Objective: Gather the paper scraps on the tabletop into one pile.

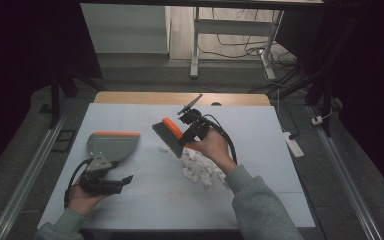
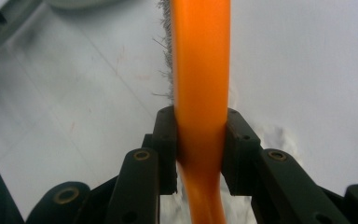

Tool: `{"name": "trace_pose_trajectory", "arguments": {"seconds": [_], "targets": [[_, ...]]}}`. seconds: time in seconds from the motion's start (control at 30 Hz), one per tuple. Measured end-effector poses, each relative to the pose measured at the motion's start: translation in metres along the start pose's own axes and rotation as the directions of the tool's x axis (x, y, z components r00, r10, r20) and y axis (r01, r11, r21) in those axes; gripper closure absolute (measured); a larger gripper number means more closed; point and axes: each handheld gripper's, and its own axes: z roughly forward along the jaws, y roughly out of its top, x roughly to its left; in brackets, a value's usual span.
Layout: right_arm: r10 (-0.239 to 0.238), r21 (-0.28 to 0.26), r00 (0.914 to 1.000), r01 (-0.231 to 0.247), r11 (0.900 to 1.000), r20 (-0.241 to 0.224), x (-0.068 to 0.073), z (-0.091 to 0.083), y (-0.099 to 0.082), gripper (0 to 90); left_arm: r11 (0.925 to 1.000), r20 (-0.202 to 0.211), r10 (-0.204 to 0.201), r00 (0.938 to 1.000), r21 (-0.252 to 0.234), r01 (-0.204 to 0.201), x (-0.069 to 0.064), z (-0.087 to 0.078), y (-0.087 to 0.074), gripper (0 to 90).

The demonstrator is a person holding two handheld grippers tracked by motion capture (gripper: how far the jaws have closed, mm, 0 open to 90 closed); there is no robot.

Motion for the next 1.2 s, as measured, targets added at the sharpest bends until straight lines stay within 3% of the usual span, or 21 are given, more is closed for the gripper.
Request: {"name": "trace_pose_trajectory", "arguments": {"seconds": [0.17, 0.27, 0.33, 0.4, 0.6, 0.67, 0.73, 0.8, 0.87, 1.0, 1.07, 1.13, 1.2], "targets": [[0.023, 0.01, 0.9985, -0.023, 0.9997, -0.05, 0.008, 0.023, 0.021, 69.9, 1.0, 0.002, 0.002, 1.0, 0.002, -0.002, -0.001, 0.0, 0.0, 23.8], [0.052, 0.046, 0.996, -0.049, 0.9977, -0.072, 0.007, 0.045, 0.031, 69.8, 1.0, 0.0, 0.003, 1.0, -0.002, -0.003, 0.0, -0.001, -0.001, 23.8], [0.071, 0.077, 0.9952, -0.066, 0.9949, -0.067, 0.004, 0.056, 0.034, 69.9, 1.0, 0.002, 0.002, 1.0, -0.003, -0.002, 0.0, -0.002, -0.001, 23.8], [0.074, 0.115, 0.9968, -0.07, 0.9909, -0.031, -0.002, 0.062, 0.032, 69.9, 1.0, 0.004, 0.001, 1.0, -0.006, -0.001, 0.0, -0.002, -0.001, 23.8], [0.119, 0.145, 0.9912, -0.126, 0.9813, 0.058, -0.03, 0.043, 0.014, 69.9, 1.0, -0.002, 0.007, 1.0, 0.001, -0.007, -0.001, 0.0, -0.001, 23.8], [0.12, 0.132, 0.9915, -0.126, 0.9832, 0.05, -0.035, 0.034, 0.007, 69.9, 0.9999, -0.002, 0.013, 0.9999, 0.005, -0.013, -0.002, 0.0, -0.001, 23.8], [0.134, 0.078, 0.991, -0.133, 0.9881, -0.006, -0.035, 0.023, 0.001, 69.9, 0.9999, -0.001, 0.015, 0.9999, 0.008, -0.015, -0.002, 0.001, 0.0, 23.8], [0.101, 0.01, 0.9942, -0.101, 0.9949, -0.038, -0.032, 0.006, -0.006, 69.9, 0.9999, -0.002, 0.014, 0.9999, 0.008, -0.014, -0.002, 0.001, 0.0, 23.8], [0.07, -0.042, 0.997, -0.071, 0.9966, -0.033, -0.03, -0.014, -0.014, 69.9, 0.9999, -0.003, 0.011, 0.9999, 0.007, -0.011, -0.002, 0.0, 0.0, 23.8], [-0.009, -0.085, 0.9997, 0.007, 0.9963, -0.024, -0.035, -0.047, -0.041, 69.9, 0.9999, -0.003, 0.01, 0.9999, 0.011, -0.01, -0.002, 0.001, -0.001, 23.8], [-0.028, -0.075, 0.9994, 0.026, 0.9969, -0.021, -0.039, -0.059, -0.057, 69.9, 0.9999, -0.004, 0.011, 0.9999, 0.012, -0.011, -0.002, 0.002, 0.0, 23.7], [-0.099, -0.044, 0.9947, 0.098, 0.9942, -0.026, -0.038, -0.064, -0.072, 69.9, 0.9999, -0.005, 0.009, 0.9999, 0.013, -0.009, -0.002, 0.003, 0.0, 23.7], [-0.175, 0.001, 0.9837, 0.175, 0.9846, -0.042, -0.033, -0.064, -0.087, 69.9, 0.9998, -0.004, 0.01, 0.9999, 0.018, -0.01, -0.002, 0.004, 0.001, 23.7]]}}
